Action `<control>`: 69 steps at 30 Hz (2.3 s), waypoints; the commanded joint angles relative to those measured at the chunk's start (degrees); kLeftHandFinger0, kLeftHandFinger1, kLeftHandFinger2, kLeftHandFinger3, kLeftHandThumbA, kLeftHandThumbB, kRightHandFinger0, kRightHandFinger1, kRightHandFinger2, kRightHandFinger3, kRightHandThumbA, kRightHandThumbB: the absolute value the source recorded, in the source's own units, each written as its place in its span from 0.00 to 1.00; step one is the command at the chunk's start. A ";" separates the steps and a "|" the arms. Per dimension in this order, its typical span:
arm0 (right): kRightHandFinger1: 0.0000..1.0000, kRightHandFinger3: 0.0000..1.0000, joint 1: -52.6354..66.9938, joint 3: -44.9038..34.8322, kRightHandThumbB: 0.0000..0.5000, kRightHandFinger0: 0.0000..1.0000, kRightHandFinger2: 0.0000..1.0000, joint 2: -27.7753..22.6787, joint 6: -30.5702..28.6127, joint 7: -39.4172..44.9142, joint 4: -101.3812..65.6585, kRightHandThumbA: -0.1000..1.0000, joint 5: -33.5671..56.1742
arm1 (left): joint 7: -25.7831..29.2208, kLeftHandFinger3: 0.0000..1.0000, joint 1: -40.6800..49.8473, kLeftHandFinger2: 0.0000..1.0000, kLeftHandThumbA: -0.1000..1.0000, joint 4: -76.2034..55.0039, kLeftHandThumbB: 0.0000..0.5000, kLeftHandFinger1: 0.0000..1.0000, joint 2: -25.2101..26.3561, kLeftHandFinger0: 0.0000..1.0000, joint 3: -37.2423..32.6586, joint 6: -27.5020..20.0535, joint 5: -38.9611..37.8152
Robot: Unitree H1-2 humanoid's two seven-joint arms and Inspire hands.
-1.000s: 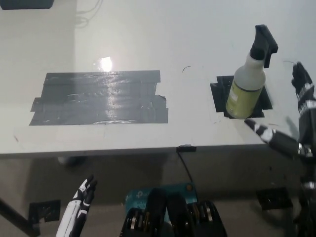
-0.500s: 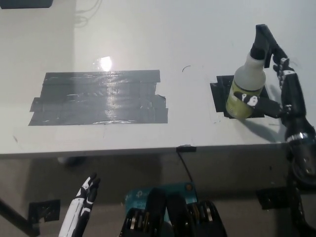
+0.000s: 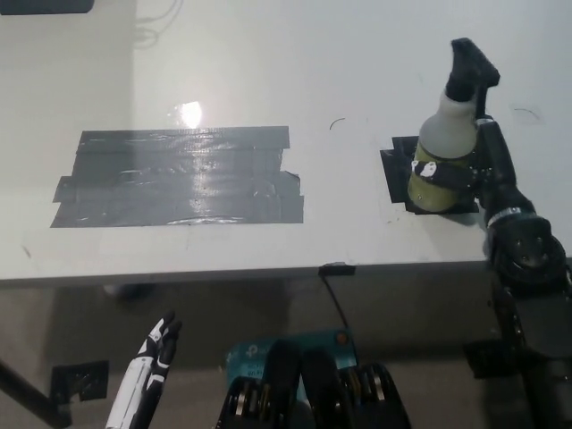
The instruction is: A spray bottle is kept on the black marked spot on the table infront of the robot and the robot extends its right arm to pick it up and hands it to a person
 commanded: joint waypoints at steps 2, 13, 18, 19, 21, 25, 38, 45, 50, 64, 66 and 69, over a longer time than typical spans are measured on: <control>1.00 1.00 -3.49 0.30 0.79 1.00 1.00 0.90 -1.69 -0.14 2.65 1.00 1.37 | 0.15 1.00 -0.70 1.00 1.00 -1.79 0.55 1.00 0.58 1.00 -0.05 -1.50 0.54; 0.33 0.59 -2.93 -0.48 0.42 0.01 0.62 4.25 -11.64 -11.08 9.85 0.00 -2.01 | -0.14 1.00 -1.11 1.00 1.00 -1.76 0.54 1.00 1.05 1.00 0.04 -1.61 0.48; 0.52 0.88 -2.61 0.76 0.32 0.08 0.84 4.54 -13.60 -12.79 10.31 0.00 -3.27 | -0.20 1.00 -0.34 1.00 1.00 -2.30 0.53 1.00 1.37 1.00 0.17 -1.25 0.51; 0.54 0.89 -2.45 1.10 0.30 0.11 0.86 4.46 -14.67 -13.75 10.04 0.00 -4.05 | -0.35 1.00 -0.30 1.00 1.00 -2.14 0.54 1.00 1.56 1.00 0.14 -1.43 0.39; 0.54 0.89 -2.29 1.07 0.30 0.11 0.86 4.59 -14.29 -14.33 8.91 0.00 -4.21 | -0.47 1.00 -0.26 1.00 1.00 -2.22 0.54 1.00 1.58 1.00 0.09 -1.24 0.27; 0.56 0.90 -1.30 1.00 0.27 0.14 0.88 4.85 -12.42 -14.84 2.01 0.00 -4.62 | -0.63 1.00 -0.74 1.00 1.00 -1.78 0.51 1.00 1.95 1.00 -0.21 -1.68 0.56; 0.45 0.90 0.36 4.00 0.26 0.06 0.80 10.44 1.39 -5.13 -18.68 0.00 2.48 | -1.57 1.00 -1.80 1.00 1.00 -2.32 0.49 1.00 1.79 1.00 -1.24 -0.28 0.19; 0.49 0.94 -2.32 4.45 0.23 0.01 0.91 15.10 3.50 -4.85 -11.19 0.00 3.67 | -1.14 1.00 -1.60 1.00 1.00 -2.56 0.51 1.00 2.20 1.00 -1.58 -0.06 0.90; 0.50 0.92 -4.40 4.37 0.22 0.02 0.90 17.63 2.35 -6.92 -2.79 0.00 2.60 | -1.25 1.00 -1.63 1.00 1.00 -2.72 0.54 1.00 2.48 1.00 -1.56 -0.24 0.69; 0.60 0.86 -5.45 2.36 0.37 0.12 0.88 18.25 -5.36 -10.03 9.50 0.01 2.73 | -2.30 1.00 -2.30 1.00 1.00 -3.01 0.41 1.00 3.10 1.00 -1.68 0.60 0.14; 0.73 1.00 -5.20 2.45 0.50 0.26 1.00 18.11 -5.62 -10.34 8.85 0.10 2.35 | -2.48 1.00 -2.37 1.00 1.00 -3.22 0.42 1.00 3.11 1.00 -1.62 1.01 0.04; 1.00 1.00 -3.36 3.13 0.74 0.74 1.00 17.68 -4.80 -4.71 3.88 0.45 5.13 | -2.59 1.00 -2.43 1.00 1.00 -3.19 0.43 1.00 3.01 1.00 -1.54 1.47 0.22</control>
